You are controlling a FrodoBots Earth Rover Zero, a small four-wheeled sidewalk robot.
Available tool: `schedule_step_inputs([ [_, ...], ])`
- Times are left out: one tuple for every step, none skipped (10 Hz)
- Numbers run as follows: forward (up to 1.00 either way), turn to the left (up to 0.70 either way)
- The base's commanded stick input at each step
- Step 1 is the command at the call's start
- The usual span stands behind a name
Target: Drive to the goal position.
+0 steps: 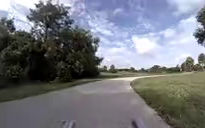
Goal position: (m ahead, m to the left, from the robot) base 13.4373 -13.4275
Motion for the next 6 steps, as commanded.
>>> schedule_step_inputs([
  [0.69,0.03],
  [0.69,0.03],
  [0.69,0.03],
  [0.69,0.03],
  [0.69,0.03],
  [0.69,0.03],
])
